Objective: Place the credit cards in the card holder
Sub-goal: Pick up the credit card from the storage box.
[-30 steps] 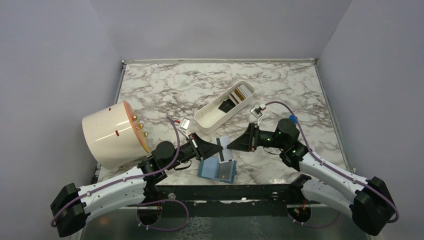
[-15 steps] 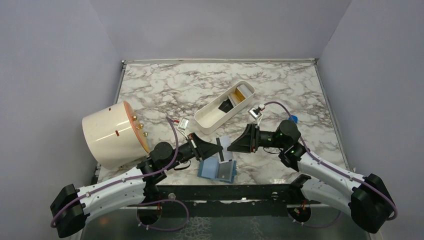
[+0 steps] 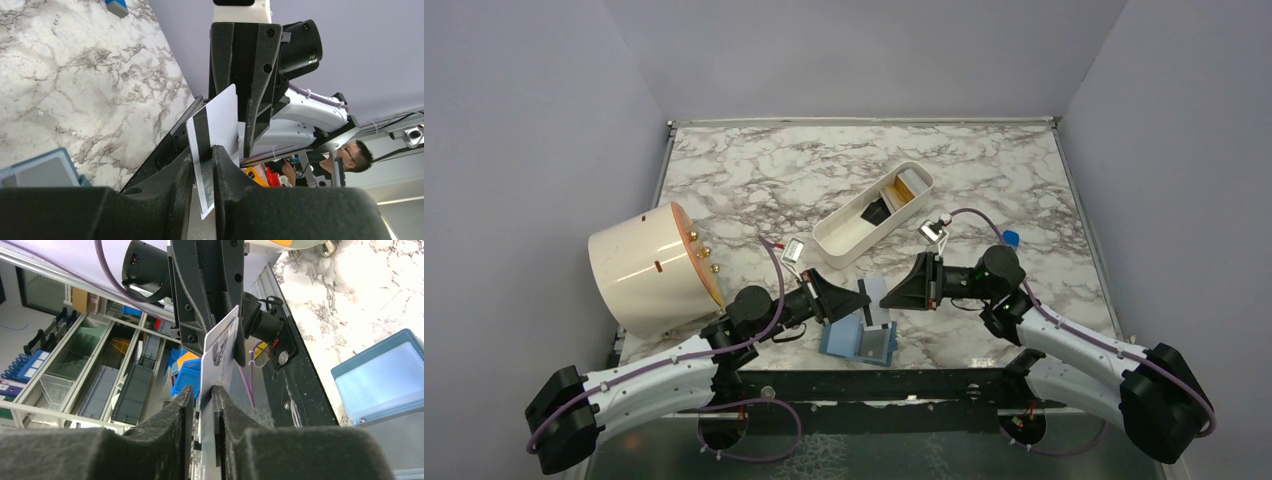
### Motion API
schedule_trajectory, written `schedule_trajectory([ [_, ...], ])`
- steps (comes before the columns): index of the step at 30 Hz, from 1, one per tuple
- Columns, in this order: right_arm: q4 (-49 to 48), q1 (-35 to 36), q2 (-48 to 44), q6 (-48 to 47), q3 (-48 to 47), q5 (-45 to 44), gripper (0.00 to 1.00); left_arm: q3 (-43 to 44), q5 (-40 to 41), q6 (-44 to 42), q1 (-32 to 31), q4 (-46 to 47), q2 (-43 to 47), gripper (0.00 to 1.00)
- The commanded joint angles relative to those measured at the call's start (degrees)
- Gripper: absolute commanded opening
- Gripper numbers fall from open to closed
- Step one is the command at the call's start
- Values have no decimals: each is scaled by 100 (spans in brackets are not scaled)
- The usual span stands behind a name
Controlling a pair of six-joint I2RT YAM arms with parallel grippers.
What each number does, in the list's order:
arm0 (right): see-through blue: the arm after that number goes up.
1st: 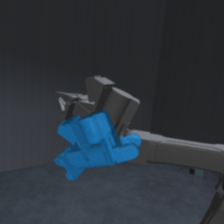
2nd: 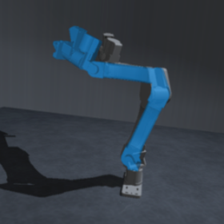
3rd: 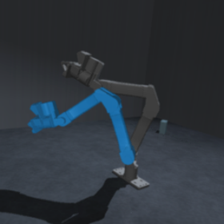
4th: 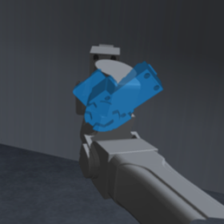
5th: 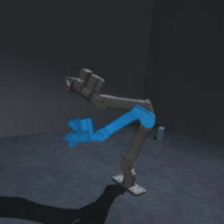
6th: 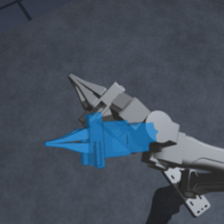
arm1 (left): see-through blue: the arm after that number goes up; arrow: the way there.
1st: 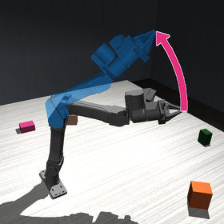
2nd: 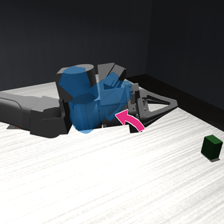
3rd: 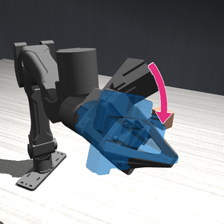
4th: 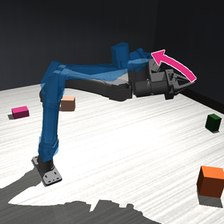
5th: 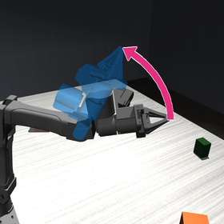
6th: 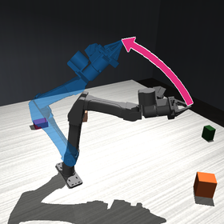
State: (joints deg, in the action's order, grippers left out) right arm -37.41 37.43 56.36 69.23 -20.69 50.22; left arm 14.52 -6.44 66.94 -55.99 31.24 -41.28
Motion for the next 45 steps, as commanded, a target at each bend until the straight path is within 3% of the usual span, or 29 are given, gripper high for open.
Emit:
schedule_trajectory([
  [1, -445, 45, -53, 185, 40, 246, 18, -161, 119, -152, 57, -258, 53, 22],
  [7, -443, 45, -109, 221, 96, 199, 13, -203, 169, -161, 70, -452, 253, 22],
  [11, -455, 45, -114, 222, 115, 135, 2, -201, 103, -111, 70, -453, 272, 22],
  [18, -525, 45, -45, 246, 273, -99, 1, -136, 25, -138, 70, -428, 487, 4],
  [22, -805, 45, 130, 327, 383, -97, 1, -123, -12, -148, 64, -417, 627, 3],
  [24, -1000, 45, 204, 408, 411, -62, 1, -149, -39, -117, 67, -402, 660, 8],
  [27, -1074, 45, 297, 394, 360, 69, 1, -201, 2, -123, 70, -400, 692, 28],
  [34, -682, 45, 263, 158, 327, 236, 1, -181, 177, -157, 70, -390, 721, 29],
  [36, -667, 45, 250, 139, 349, 286, 1, -138, 215, -165, 70, -386, 701, 23],
  [40, -438, 45, 246, 28, 342, 389, 1, -133, 273, -141, 67, -391, 692, 0],
  [45, -276, 45, 59, 8, 454, 341, 1, -237, 401, -24, 74, -400, 933, 0],
])
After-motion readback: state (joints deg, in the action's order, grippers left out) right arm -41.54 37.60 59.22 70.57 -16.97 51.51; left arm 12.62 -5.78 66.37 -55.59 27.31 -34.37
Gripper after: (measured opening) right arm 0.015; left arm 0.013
